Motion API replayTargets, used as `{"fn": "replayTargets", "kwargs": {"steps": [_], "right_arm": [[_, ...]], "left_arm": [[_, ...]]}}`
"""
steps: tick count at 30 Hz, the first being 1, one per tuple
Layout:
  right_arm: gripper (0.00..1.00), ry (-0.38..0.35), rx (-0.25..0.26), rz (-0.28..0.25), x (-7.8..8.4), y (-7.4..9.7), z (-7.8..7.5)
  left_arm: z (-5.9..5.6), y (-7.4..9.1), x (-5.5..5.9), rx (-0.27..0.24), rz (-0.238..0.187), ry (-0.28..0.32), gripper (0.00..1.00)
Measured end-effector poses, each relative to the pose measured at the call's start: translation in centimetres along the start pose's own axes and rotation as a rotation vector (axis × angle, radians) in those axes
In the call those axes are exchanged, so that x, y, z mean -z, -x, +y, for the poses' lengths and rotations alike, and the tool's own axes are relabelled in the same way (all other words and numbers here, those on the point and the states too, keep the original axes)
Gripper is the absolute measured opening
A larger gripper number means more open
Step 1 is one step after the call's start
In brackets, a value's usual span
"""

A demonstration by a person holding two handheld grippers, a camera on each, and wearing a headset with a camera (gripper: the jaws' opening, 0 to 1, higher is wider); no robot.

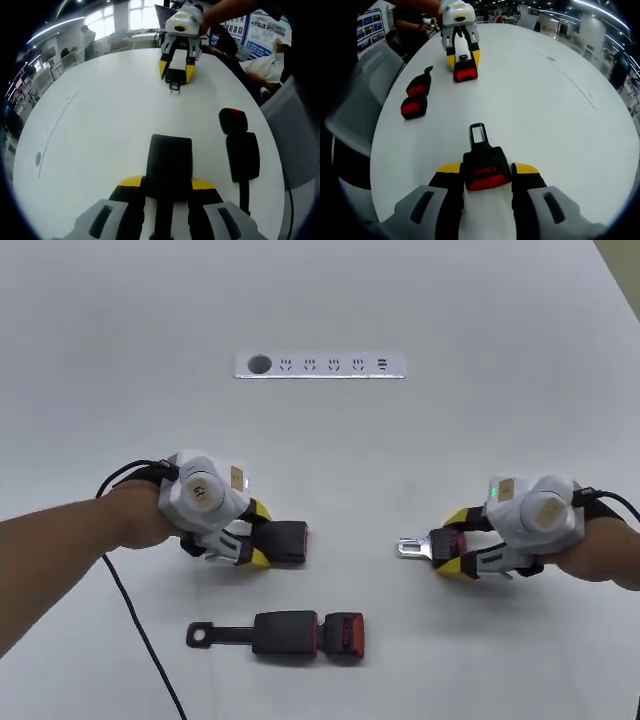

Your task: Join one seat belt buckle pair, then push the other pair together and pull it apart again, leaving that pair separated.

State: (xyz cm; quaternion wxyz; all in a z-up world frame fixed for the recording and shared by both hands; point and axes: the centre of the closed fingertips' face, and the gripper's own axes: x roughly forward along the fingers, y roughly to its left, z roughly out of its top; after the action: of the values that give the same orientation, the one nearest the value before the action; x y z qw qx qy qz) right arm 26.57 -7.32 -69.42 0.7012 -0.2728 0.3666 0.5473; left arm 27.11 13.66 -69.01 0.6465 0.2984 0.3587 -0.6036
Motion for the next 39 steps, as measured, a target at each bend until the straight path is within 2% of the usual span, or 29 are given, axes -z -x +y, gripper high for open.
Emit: {"fn": "replayTargets", "kwargs": {"steps": [7, 9, 15, 19, 29, 39], "right_arm": [[0.35, 0.001, -0.002, -0.012, -1.3, -1.4, 0.4], [0.35, -0.001, -0.004, -0.017, -1.6, -1.9, 0.0], [0.35, 0.002, -0.016, -0.05, -3.4, -3.0, 0.5], [0.35, 0.005, -0.023, -0.07, -5.2, -4.0, 1.4], [0.35, 0.008, -0.04, -0.106, -7.3, -4.3, 1.4], [0.35, 0.014, -0.053, -0.123, -9.3, -5.7, 1.8]], "left_arm": [[0.0, 0.1, -0.1, -0.005, 0.003, 0.011, 0.33], [-0.1, 0.1, -0.2, -0.008, 0.006, 0.007, 0.33], [0.0, 0.2, -0.3, -0.014, 0.008, 0.018, 0.33], [-0.1, 0.2, -0.5, -0.02, 0.001, 0.025, 0.33], [-0.3, 0.3, -0.7, -0.019, 0.009, 0.018, 0.33], [-0.2, 0.3, -0.7, -0.023, 0.015, 0.022, 0.33]]}}
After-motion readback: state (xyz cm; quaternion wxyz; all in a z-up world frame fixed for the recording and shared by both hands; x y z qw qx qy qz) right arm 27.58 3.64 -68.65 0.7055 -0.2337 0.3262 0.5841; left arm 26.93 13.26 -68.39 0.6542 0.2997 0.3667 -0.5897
